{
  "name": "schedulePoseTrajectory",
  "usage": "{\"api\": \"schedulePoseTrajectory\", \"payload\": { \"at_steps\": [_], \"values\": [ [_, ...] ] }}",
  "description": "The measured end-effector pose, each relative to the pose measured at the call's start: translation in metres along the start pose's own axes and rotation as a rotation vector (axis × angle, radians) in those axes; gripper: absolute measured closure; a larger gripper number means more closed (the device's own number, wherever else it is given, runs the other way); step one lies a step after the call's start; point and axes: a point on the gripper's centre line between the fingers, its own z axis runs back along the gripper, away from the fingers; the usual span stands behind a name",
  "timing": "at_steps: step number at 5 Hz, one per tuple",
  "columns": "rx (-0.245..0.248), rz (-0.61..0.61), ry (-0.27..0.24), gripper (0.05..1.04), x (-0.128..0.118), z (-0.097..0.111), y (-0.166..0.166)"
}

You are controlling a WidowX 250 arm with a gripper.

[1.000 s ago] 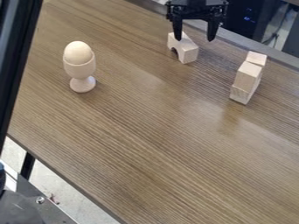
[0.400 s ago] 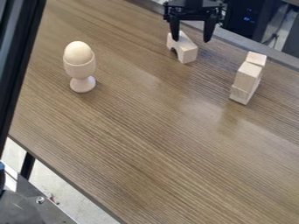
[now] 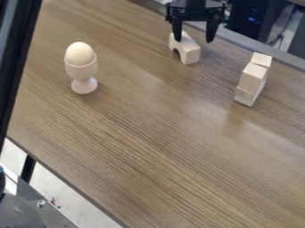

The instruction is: Move the arch to the top of the tower

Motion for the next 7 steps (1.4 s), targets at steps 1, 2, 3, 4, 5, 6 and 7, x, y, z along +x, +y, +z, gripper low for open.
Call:
{"api": "schedulePoseTrajectory", "payload": {
  "at_steps": [1, 2, 3, 4, 5, 6, 7],
  "values": [
    [0.027, 0.036, -0.030, 0.085, 0.000, 0.001, 0.005],
    [0.035, 0.069, -0.052, 0.085, -0.001, 0.001, 0.008],
    [0.038, 0.071, -0.050, 0.085, -0.002, 0.000, 0.007],
    [0.055, 0.107, -0.094, 0.085, -0.003, 0.002, 0.008],
    [0.064, 0.151, -0.148, 0.085, -0.005, 0.007, 0.006],
    [0.054, 0.167, -0.200, 0.085, -0.007, 0.017, 0.006],
    [0.050, 0.170, -0.209, 0.085, -0.010, 0.010, 0.006]
  ]
}}
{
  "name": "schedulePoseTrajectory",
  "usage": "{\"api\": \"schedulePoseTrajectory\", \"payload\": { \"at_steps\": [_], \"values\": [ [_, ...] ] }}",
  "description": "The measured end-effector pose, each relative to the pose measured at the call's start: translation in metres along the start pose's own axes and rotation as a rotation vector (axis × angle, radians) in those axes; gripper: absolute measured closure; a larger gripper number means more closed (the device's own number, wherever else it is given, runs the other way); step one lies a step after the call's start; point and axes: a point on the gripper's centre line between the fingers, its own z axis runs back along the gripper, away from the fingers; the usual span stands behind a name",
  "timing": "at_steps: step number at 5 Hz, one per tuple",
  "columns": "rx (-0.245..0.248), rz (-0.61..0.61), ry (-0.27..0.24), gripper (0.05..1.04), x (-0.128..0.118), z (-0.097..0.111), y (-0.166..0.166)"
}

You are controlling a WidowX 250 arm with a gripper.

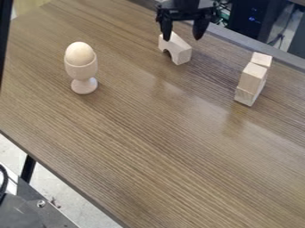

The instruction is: Move the arch to the top of the tower

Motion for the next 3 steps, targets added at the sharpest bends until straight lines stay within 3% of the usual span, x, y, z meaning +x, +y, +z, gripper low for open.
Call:
{"api": "schedulePoseTrajectory", "payload": {
  "at_steps": [1, 3],
  "values": [
    [0.002, 0.040, 0.005, 0.085, -0.007, -0.010, 0.004],
    [-0.054, 0.095, 0.031, 0.141, -0.014, -0.022, 0.004]
  ]
}}
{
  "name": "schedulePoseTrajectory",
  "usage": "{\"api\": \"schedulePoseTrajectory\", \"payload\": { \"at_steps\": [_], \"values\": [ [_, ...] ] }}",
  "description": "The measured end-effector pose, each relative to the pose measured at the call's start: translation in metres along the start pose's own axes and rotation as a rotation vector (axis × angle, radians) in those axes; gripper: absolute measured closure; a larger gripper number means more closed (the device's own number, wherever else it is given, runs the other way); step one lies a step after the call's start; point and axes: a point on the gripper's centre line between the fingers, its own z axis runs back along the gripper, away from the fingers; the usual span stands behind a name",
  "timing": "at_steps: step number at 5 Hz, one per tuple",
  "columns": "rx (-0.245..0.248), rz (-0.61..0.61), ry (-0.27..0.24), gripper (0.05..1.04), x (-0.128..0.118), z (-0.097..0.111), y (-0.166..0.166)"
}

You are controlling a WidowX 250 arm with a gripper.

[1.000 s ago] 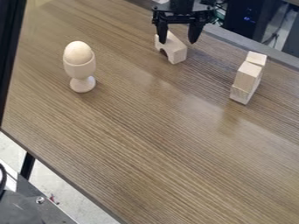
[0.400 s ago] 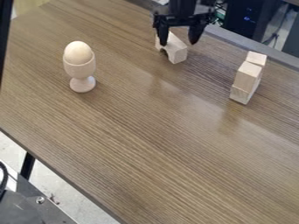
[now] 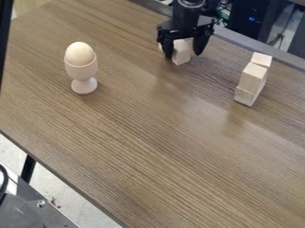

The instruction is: Move the arch to the top of the tower

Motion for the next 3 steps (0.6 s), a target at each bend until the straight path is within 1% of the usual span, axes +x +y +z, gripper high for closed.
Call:
{"api": "schedulePoseTrajectory", "payload": {
  "at_steps": [1, 2, 3],
  "values": [
    [-0.018, -0.009, 0.004, 0.428, 0.002, 0.004, 0.000],
    [-0.087, -0.108, -0.003, 0.496, 0.006, 0.039, -0.011],
    [-0.143, -0.242, -0.035, 0.496, 0.003, 0.081, -0.022]
  ]
}}
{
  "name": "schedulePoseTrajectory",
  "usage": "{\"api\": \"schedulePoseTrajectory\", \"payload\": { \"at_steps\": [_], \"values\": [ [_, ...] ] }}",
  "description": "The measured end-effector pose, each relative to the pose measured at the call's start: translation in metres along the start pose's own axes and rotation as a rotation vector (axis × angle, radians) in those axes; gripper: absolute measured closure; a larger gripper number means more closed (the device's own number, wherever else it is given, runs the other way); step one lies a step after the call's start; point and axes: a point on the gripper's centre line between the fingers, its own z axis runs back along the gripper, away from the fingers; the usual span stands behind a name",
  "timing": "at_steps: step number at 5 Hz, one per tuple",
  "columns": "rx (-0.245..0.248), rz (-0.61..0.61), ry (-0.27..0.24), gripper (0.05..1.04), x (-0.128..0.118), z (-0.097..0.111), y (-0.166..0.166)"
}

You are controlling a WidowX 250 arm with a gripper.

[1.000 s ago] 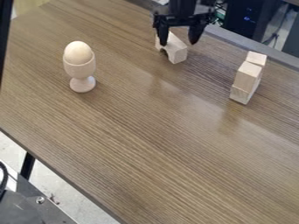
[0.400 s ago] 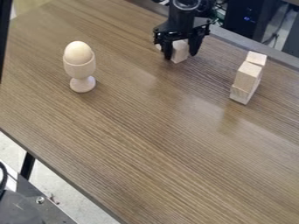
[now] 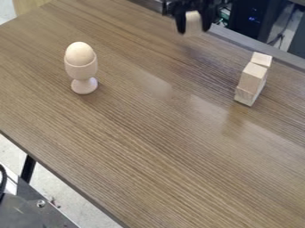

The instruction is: Move the arch to the top of the tower

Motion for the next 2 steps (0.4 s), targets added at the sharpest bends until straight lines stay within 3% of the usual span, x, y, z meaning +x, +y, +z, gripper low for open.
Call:
{"api": "schedulePoseTrajectory", "payload": {
  "at_steps": [1, 2],
  "values": [
    [-0.106, -0.097, -0.045, 0.496, -0.006, 0.047, -0.027],
    [-0.161, -0.185, -0.030, 0.497, -0.023, 0.060, -0.041]
  ]
}}
